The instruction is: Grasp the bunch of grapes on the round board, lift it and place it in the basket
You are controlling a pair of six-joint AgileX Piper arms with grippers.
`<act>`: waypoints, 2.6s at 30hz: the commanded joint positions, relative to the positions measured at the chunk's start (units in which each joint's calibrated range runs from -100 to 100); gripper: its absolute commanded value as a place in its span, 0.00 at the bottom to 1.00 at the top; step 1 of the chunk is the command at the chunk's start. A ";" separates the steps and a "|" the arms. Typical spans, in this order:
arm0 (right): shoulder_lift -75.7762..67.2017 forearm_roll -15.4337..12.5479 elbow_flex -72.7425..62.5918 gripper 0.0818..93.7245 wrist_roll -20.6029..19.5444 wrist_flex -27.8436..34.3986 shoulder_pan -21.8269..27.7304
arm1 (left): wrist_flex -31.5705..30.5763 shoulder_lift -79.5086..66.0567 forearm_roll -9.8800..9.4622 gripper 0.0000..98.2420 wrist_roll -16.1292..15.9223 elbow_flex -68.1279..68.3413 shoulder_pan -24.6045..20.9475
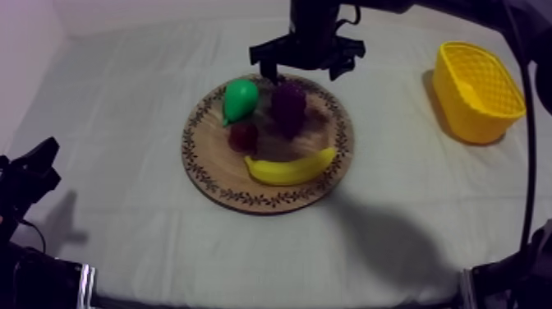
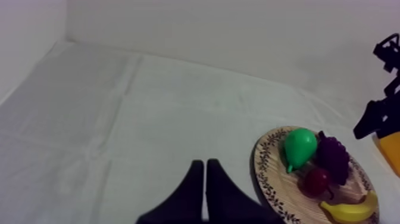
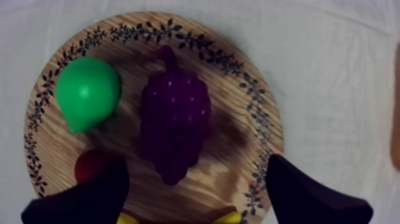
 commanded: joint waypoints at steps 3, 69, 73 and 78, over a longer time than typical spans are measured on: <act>2.48 -0.43 0.25 0.71 0.10 -2.65 0.09 | 0.00 0.00 0.01 0.00 0.01 -0.02 -0.02; -23.35 1.71 6.03 0.27 12.82 -8.40 12.97 | 0.00 0.00 0.01 0.00 0.01 -0.02 -0.02; -26.03 1.86 6.92 0.27 14.69 -9.63 15.46 | 0.00 0.00 0.01 0.00 0.02 -0.02 -0.02; -28.68 1.91 8.69 0.27 16.69 -11.38 18.26 | 0.00 0.00 0.01 0.00 0.03 -0.02 -0.02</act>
